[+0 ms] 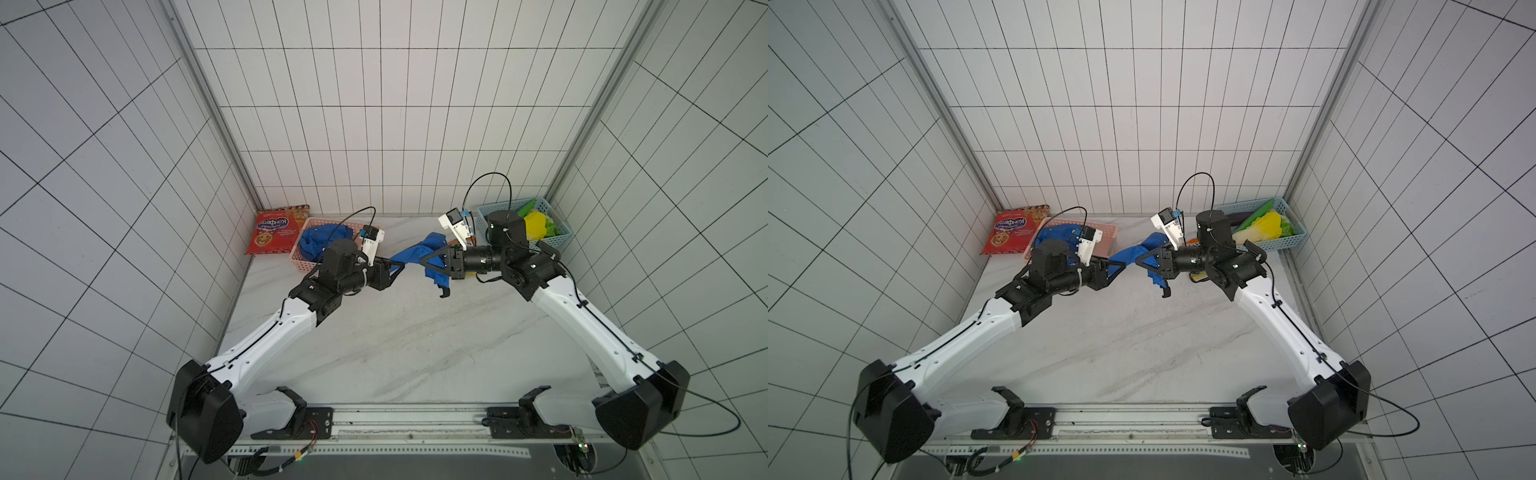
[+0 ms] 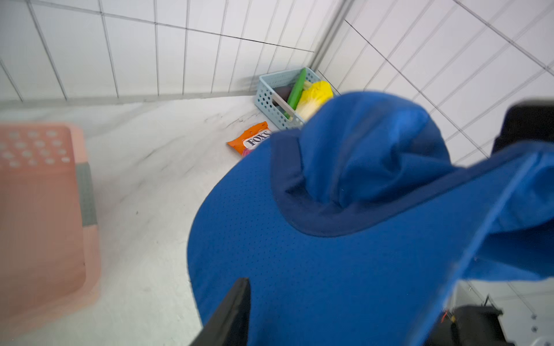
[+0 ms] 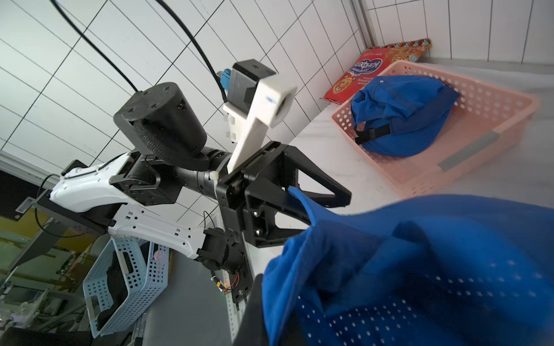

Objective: Turn the baseball cap inside out
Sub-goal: Turn over the baseball cap.

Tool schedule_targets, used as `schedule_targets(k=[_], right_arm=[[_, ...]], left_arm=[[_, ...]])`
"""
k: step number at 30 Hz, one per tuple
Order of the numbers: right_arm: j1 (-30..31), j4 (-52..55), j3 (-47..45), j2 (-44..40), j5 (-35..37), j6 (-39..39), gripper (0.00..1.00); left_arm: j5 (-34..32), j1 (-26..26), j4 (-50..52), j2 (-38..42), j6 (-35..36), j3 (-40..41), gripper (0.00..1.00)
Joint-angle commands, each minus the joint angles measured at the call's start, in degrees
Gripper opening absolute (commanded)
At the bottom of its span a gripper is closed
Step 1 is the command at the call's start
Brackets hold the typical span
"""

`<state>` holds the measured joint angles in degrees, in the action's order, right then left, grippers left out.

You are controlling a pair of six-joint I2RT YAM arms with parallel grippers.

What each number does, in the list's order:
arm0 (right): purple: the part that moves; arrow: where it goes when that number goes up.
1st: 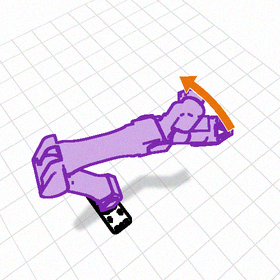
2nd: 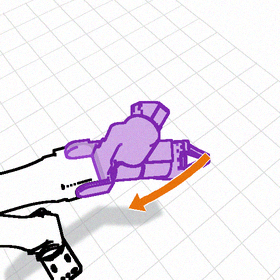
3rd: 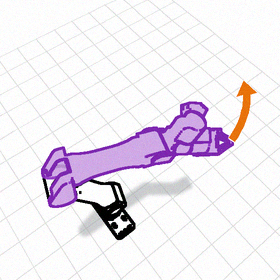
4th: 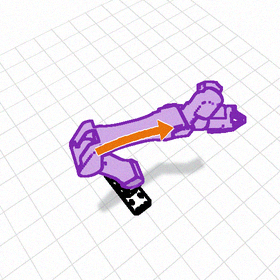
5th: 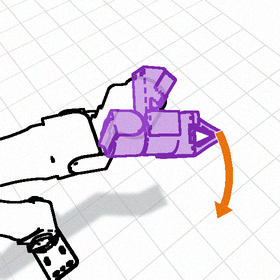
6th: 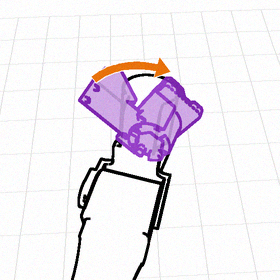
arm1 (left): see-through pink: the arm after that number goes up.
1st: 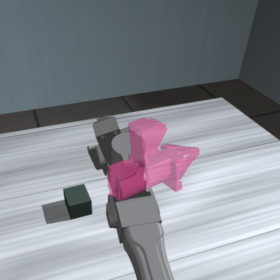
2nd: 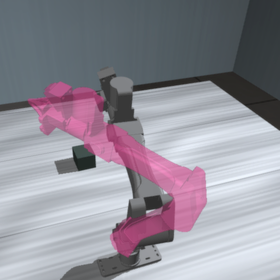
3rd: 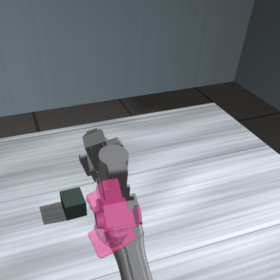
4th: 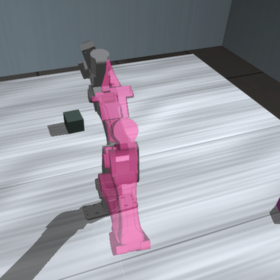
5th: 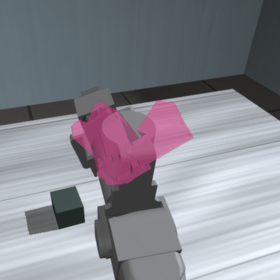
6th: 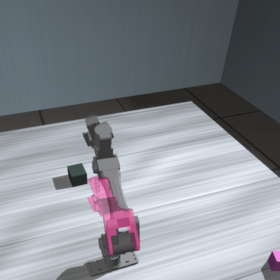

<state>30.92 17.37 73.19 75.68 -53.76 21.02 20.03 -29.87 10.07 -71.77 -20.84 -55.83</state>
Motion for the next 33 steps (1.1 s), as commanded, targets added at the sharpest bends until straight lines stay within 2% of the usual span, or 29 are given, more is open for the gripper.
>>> schedule_targets(k=[1, 5, 9, 11, 13, 18, 21, 26, 33], right_arm=[[-2.4, -3.9, -1.0, 0.6, 0.3, 7.9, 0.0], [-4.5, -6.2, -2.4, 1.5, 1.3, 13.7, 0.0], [-5.3, -8.3, -3.6, 2.0, 0.0, 16.4, 0.0], [-5.3, -8.9, -3.8, 2.0, -1.0, 17.0, 0.0], [-5.3, -9.2, -3.8, 1.8, -2.3, 17.0, 0.0], [-5.3, -10.3, -3.1, 2.0, -6.1, 17.9, 0.0], [-5.1, -10.9, -2.5, 2.0, -7.2, 18.4, 0.0], [-4.7, -11.3, -1.9, 1.6, -8.2, 18.9, 0.0], [-4.3, -12.5, -1.6, 1.2, -9.5, 20.6, 0.0]], left_arm=[[-3.9, 1.2, -0.9, 2.3, -3.4, 2.3, 0.73], [-3.6, 1.8, 0.3, 6.2, -1.9, 4.6, 0.97], [-0.7, 1.8, 0.2, 9.7, -0.7, 5.3, 0.98], [3.7, 1.6, -1.2, 10.3, -1.2, 4.8, 0.95], [9.0, 1.1, -3.4, 9.6, -2.8, 3.8, 0.88], [18.9, -2.4, -11.0, 3.0, -10.9, 0.4, 0.73], [21.0, -4.8, -13.9, -1.5, -13.5, -2.6, 0.69], [22.1, -6.1, -25.5, -6.1, -20.7, -1.9, 0.61], [22.3, -6.5, -27.5, -10.0, -22.3, -2.9, 0.52]])
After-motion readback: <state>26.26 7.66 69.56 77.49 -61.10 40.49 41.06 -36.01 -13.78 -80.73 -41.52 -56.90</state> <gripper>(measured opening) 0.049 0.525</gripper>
